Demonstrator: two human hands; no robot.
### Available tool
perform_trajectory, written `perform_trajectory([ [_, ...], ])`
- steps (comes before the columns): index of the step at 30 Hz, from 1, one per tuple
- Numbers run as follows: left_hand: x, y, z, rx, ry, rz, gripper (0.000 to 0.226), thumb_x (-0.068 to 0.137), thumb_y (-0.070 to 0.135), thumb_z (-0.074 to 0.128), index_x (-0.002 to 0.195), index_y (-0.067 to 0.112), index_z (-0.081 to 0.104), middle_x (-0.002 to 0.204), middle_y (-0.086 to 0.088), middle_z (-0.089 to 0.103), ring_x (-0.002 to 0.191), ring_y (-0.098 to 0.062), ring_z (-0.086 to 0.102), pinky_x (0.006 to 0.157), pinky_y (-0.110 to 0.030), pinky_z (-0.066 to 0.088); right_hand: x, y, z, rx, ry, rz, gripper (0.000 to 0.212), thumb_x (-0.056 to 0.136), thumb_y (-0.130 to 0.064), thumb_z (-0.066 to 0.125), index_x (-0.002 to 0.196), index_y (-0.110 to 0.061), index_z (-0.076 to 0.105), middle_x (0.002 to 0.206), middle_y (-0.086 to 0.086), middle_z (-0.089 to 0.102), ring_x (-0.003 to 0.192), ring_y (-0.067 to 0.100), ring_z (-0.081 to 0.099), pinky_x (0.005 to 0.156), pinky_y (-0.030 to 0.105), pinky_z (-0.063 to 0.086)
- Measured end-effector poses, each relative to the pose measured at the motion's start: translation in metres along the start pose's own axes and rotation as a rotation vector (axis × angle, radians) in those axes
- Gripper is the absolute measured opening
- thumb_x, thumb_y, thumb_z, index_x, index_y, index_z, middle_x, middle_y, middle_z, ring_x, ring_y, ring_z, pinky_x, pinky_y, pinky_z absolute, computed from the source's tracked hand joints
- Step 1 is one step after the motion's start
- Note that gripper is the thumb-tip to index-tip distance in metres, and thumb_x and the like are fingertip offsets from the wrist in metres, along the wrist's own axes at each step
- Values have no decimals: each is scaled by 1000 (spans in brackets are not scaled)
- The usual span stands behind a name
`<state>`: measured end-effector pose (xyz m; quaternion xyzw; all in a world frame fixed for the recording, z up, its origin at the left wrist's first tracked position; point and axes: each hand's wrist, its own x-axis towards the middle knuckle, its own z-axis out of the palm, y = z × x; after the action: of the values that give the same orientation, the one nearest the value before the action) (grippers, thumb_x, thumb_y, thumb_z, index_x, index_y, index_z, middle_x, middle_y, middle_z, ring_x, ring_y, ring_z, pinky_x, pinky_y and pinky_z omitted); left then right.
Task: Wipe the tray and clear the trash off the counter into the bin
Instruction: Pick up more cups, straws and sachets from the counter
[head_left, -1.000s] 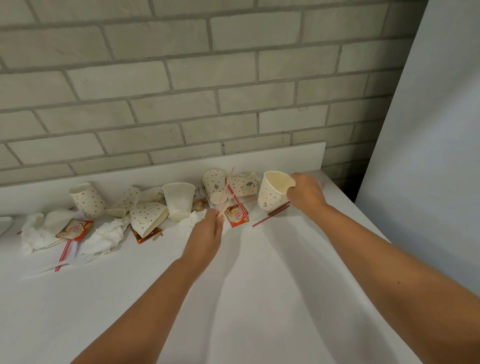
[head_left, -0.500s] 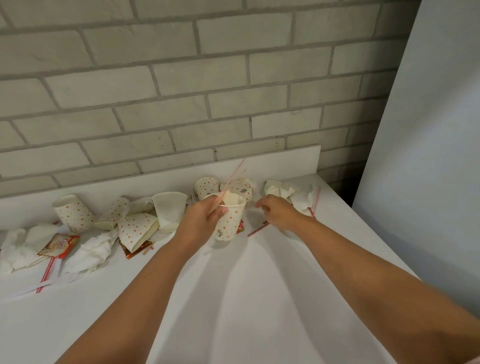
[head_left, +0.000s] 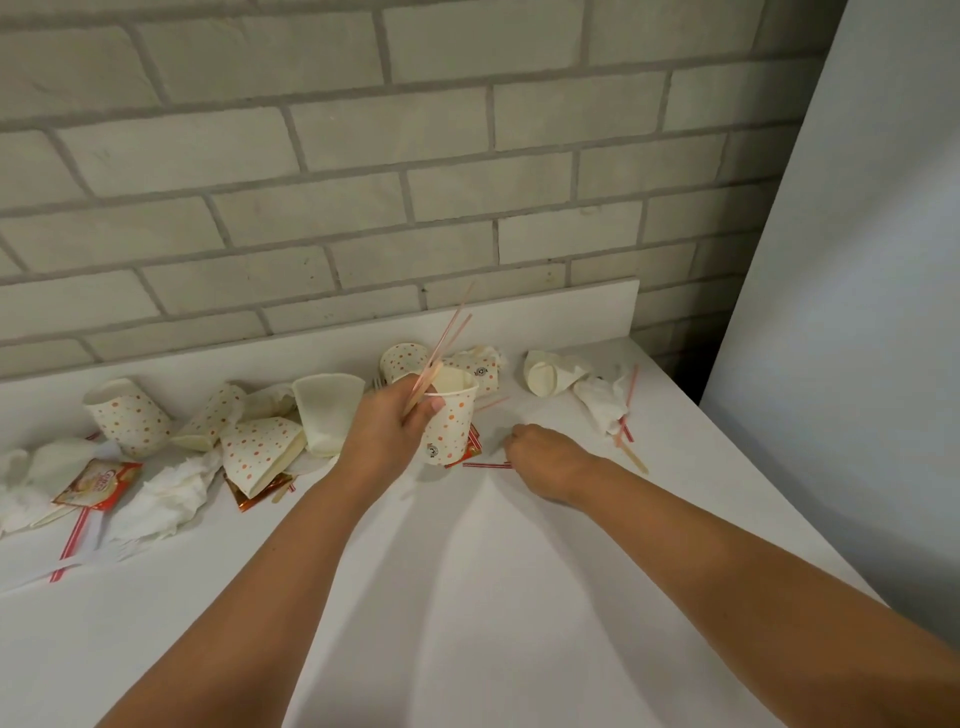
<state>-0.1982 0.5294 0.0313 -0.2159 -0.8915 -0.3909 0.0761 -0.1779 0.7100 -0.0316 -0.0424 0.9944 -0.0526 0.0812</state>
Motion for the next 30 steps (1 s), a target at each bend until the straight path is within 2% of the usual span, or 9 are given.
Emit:
perform_trajectory([
  [2, 0, 1, 1, 11, 8, 3, 11, 93, 17, 53, 90, 9, 60, 69, 3, 54, 70, -21, 51, 60, -30, 42, -7, -7, 0, -26, -39, -5, 34, 93, 1, 41, 126, 1, 49, 127, 17, 49, 113, 30, 53, 87, 32, 44],
  [5, -2, 3, 0, 9, 12, -6, 16, 94, 18, 53, 97, 5, 61, 74, -2, 57, 74, -22, 53, 65, -34, 45, -12, -13, -4, -20, -112, 12, 32, 94, -4, 42, 126, 1, 46, 125, 17, 53, 111, 30, 55, 80, 31, 42],
  [11, -5, 4, -5, 34, 12, -15, 17, 95, 21, 51, 97, 6, 60, 82, -10, 62, 68, -18, 51, 54, -21, 37, -14, -17, -3, -5, -125, 140, 36, 94, 0, 43, 130, 0, 43, 130, 17, 48, 116, 31, 53, 91, 33, 45],
  [15, -5, 3, -7, 39, 10, -20, 14, 95, 21, 51, 91, 10, 59, 75, -2, 59, 65, -12, 50, 54, -20, 36, -4, 3, -15, 128, -8, 273, 40, 95, 3, 35, 135, 0, 38, 132, 18, 40, 116, 35, 53, 89, 38, 46],
  [19, -5, 2, -5, -5, -7, -24, 11, 94, 20, 52, 88, 13, 57, 75, -3, 59, 67, -15, 51, 58, -24, 40, 7, 49, -27, 219, 214, 471, 42, 95, 0, 36, 137, -2, 38, 137, 21, 40, 125, 35, 44, 102, 41, 39],
  [22, -4, 4, -3, -24, -16, -16, 13, 94, 19, 53, 85, 12, 56, 68, 1, 55, 64, -16, 49, 60, -30, 42, 4, 70, -26, 253, 235, 602, 46, 100, -19, 40, 139, 4, 33, 143, 23, 32, 132, 36, 35, 107, 40, 33],
  [25, -2, 4, -2, -19, -20, -16, 16, 94, 20, 53, 84, 8, 57, 66, -2, 53, 62, -16, 47, 58, -29, 38, 4, 80, -15, 248, 195, 718, 70, 93, -46, 48, 141, 2, 29, 139, 19, 30, 126, 34, 39, 103, 37, 39],
  [28, -1, 4, -3, -19, -29, -18, 14, 94, 20, 52, 84, 11, 56, 70, -2, 55, 64, -16, 48, 59, -31, 41, 9, 79, -14, 238, 142, 706, 53, 93, -25, 51, 137, 2, 38, 134, 19, 37, 120, 32, 46, 99, 38, 45],
  [30, -1, 4, -5, -24, -31, -22, 12, 94, 19, 52, 85, 11, 56, 75, -5, 59, 70, -19, 51, 65, -38, 47, 11, 76, -20, 185, 78, 688, 42, 93, -13, 51, 132, 1, 46, 130, 18, 46, 118, 30, 51, 98, 35, 47],
])
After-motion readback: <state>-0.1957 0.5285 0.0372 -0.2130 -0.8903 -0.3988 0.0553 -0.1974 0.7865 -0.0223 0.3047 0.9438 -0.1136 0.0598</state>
